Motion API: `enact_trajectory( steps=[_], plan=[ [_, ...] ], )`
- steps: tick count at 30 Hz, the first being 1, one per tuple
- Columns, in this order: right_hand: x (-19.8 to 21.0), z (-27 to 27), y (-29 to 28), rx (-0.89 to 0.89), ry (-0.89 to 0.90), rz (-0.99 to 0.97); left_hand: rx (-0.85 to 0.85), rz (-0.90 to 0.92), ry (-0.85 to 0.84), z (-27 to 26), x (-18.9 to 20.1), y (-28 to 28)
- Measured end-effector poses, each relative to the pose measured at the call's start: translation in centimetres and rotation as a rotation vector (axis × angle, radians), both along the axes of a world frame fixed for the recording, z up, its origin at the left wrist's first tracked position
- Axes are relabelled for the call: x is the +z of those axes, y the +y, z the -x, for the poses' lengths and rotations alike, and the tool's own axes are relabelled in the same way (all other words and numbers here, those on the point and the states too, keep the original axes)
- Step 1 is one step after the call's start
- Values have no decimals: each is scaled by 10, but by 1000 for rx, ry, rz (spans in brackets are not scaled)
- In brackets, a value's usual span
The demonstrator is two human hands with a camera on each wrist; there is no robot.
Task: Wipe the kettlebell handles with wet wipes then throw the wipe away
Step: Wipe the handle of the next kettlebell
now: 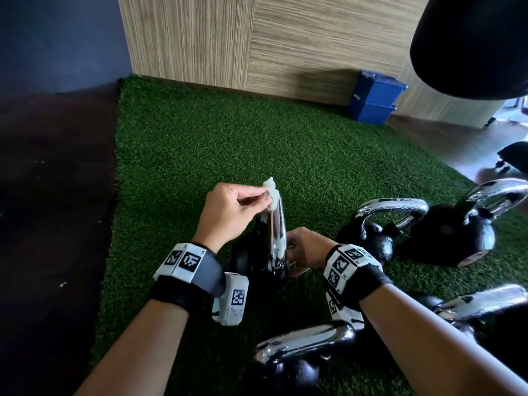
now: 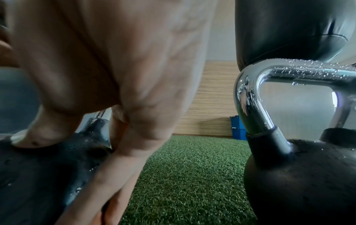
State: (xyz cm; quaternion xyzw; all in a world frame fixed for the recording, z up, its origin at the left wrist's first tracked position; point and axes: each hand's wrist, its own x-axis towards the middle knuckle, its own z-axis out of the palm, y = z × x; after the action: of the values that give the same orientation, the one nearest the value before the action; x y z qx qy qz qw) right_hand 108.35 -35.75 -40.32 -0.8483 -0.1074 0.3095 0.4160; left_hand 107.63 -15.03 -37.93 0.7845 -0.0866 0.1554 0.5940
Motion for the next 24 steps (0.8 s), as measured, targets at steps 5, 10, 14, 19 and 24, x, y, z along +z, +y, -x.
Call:
enact_trajectory(
  steps=[5,10,14,19,24],
  plan=[
    [0,-2,1,15,2,-1,59,-11,67,7,5,3],
    [4,-5,-1,55,-23,49,-134,43,256,24,4,10],
    [1,-9,1,37,-9,77,-158,67,221,35,8,10],
    [-2,-15,-3,39,65,87,-299,201,346,62,-3,9],
    [2,-16,0,53,60,81,-288,232,219,80,-17,10]
  ],
)
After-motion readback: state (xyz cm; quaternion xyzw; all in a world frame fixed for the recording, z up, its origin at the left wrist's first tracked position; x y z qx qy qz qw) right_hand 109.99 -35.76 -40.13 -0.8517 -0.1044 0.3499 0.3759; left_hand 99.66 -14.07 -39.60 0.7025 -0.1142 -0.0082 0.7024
